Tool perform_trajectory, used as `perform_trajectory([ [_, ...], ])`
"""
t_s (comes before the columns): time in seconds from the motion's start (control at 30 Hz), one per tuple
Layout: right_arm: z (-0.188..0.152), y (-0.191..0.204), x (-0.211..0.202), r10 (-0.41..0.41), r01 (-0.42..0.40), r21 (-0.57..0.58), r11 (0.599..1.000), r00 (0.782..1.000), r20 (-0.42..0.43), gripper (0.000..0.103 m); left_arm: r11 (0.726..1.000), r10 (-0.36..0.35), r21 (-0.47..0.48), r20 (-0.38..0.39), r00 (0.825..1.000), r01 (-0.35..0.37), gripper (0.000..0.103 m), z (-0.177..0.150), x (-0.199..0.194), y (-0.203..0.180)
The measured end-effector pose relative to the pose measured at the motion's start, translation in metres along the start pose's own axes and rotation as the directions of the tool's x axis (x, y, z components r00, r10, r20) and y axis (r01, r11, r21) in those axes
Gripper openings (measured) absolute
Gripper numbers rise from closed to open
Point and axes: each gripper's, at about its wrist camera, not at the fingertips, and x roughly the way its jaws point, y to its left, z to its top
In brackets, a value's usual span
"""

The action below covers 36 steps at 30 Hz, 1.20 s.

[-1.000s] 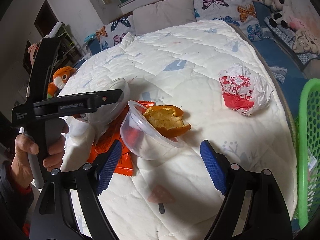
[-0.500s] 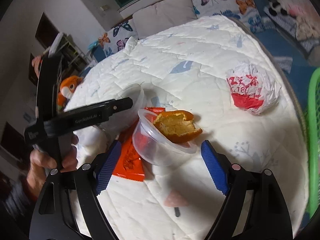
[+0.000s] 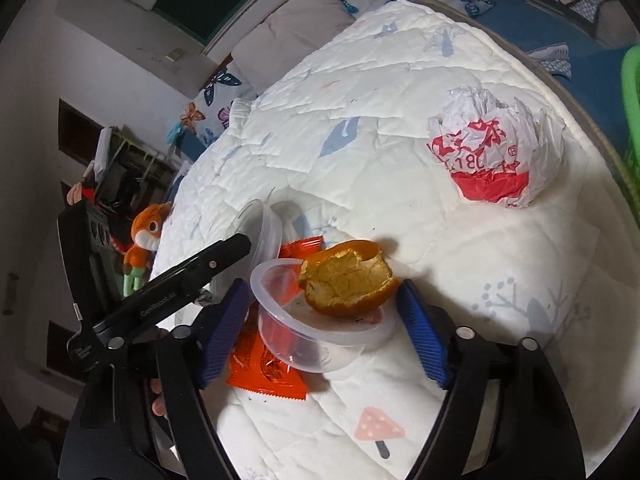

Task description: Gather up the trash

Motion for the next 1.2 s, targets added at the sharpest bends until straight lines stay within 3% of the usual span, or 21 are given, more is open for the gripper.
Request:
perform_trajectory([
  [0.03, 0.0, 0.0, -0.001, -0.006, 0.006, -0.004, 1.0, 1.0, 0.001, 0.065, 1.0, 0.003, 0.0, 0.004, 1.0, -0.003, 0.059, 0.0, -0.001, 0.001],
  [0.1, -0.001, -0.003, -0.004, 0.004, -0.004, -0.008, 1.0, 1.0, 0.0, 0.065, 1.0, 0.004, 0.0, 0.006, 1.0, -0.004, 0.063, 0.0, -0.001, 0.002],
  [0.2, -0.004, -0.005, -0.012, -0.005, 0.005, -0.036, 0.999, 1.0, 0.006, 0.065, 1.0, 0.007, 0.003, 0.019, 1.0, -0.007, 0.078, -0.001, -0.004, 0.001],
  [0.27, -0.009, -0.001, -0.018, -0.042, 0.044, -0.115, 0.992, 0.999, 0.014, 0.065, 1.0, 0.001, 0.021, 0.034, 0.999, -0.002, 0.084, -0.001, -0.007, 0.0],
  [0.33, -0.018, 0.009, -0.027, -0.127, 0.139, -0.266, 0.954, 0.99, 0.06, 0.065, 0.999, 0.003, 0.036, 0.04, 0.999, -0.005, 0.091, -0.001, -0.008, -0.003],
  [0.4, -0.029, 0.018, -0.032, -0.172, 0.197, -0.372, 0.907, 0.98, 0.098, 0.065, 0.999, 0.002, 0.053, 0.044, 0.999, -0.004, 0.092, -0.001, -0.008, -0.007],
  [0.47, -0.043, 0.027, -0.037, -0.209, 0.251, -0.479, 0.841, 0.968, 0.139, 0.065, 0.997, 0.008, 0.08, 0.04, 0.999, -0.011, 0.094, -0.002, -0.006, -0.012],
  [0.57, -0.057, 0.034, -0.042, -0.208, 0.265, -0.567, 0.78, 0.964, 0.165, 0.065, 0.993, 0.019, 0.119, 0.028, 0.999, -0.022, 0.094, -0.004, -0.001, -0.022],
  [0.67, -0.062, 0.033, -0.05, -0.185, 0.253, -0.592, 0.765, 0.967, 0.174, 0.065, 0.988, 0.037, 0.147, 0.018, 0.999, -0.039, 0.094, -0.006, 0.003, -0.026],
  [0.77, -0.063, 0.027, -0.052, -0.189, 0.249, -0.589, 0.769, 0.969, 0.162, 0.065, 0.989, 0.052, 0.136, 0.016, 0.999, -0.054, 0.094, -0.006, 0.005, -0.023],
  [0.83, -0.061, 0.022, -0.057, -0.175, 0.225, -0.568, 0.792, 0.974, 0.142, 0.065, 0.991, 0.052, 0.12, 0.019, 0.998, -0.054, 0.094, -0.006, 0.004, -0.021],
  [0.97, -0.047, 0.008, -0.073, -0.069, 0.091, -0.442, 0.892, 0.996, 0.064, 0.065, 0.994, 0.061, 0.091, 0.053, 0.997, -0.066, 0.094, -0.004, -0.005, -0.015],
  [1.07, -0.038, -0.003, -0.088, -0.008, 0.026, -0.351, 0.936, 0.998, 0.054, 0.065, 0.996, 0.039, 0.074, 0.089, 0.995, -0.046, 0.094, -0.005, -0.018, -0.014],
  [1.2, -0.034, -0.014, -0.109, -0.023, 0.051, -0.316, 0.947, 0.996, 0.09, 0.065, 0.993, 0.001, 0.114, 0.138, 0.99, -0.017, 0.094, -0.012, -0.037, -0.027],
])
